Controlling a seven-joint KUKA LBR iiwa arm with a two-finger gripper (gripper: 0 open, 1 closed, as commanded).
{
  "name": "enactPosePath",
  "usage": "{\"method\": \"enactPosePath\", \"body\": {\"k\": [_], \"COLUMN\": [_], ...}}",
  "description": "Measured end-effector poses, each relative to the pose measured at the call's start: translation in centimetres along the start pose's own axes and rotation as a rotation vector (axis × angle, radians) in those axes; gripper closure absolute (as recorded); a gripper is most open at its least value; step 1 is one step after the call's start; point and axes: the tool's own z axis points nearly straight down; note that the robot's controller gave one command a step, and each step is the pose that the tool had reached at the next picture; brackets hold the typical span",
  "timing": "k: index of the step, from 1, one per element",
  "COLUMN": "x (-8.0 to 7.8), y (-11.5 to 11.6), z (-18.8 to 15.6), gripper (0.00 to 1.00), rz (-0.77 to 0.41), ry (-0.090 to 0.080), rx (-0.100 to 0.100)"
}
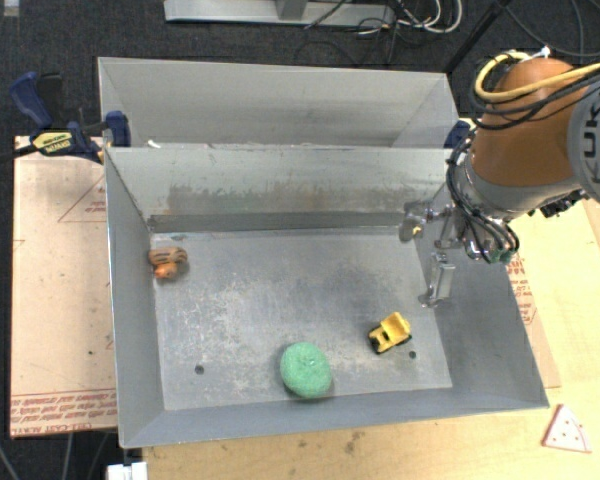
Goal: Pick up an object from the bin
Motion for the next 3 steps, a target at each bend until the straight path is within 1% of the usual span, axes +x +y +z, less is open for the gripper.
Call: {"method": "enactPosePath", "body": {"k": [1, 2, 3], "x": [-0.1, 2.6, 3.8], "y": [0.0, 1.2, 2.1], "z": [-0.5, 6.9, 8.5], "gripper": [0.00, 0.00, 0.00], "rz": [-0.002, -0.018, 0.015], "ry": [-0.007, -0.010, -0.002], "rx": [0.001, 0.001, -0.004]}}
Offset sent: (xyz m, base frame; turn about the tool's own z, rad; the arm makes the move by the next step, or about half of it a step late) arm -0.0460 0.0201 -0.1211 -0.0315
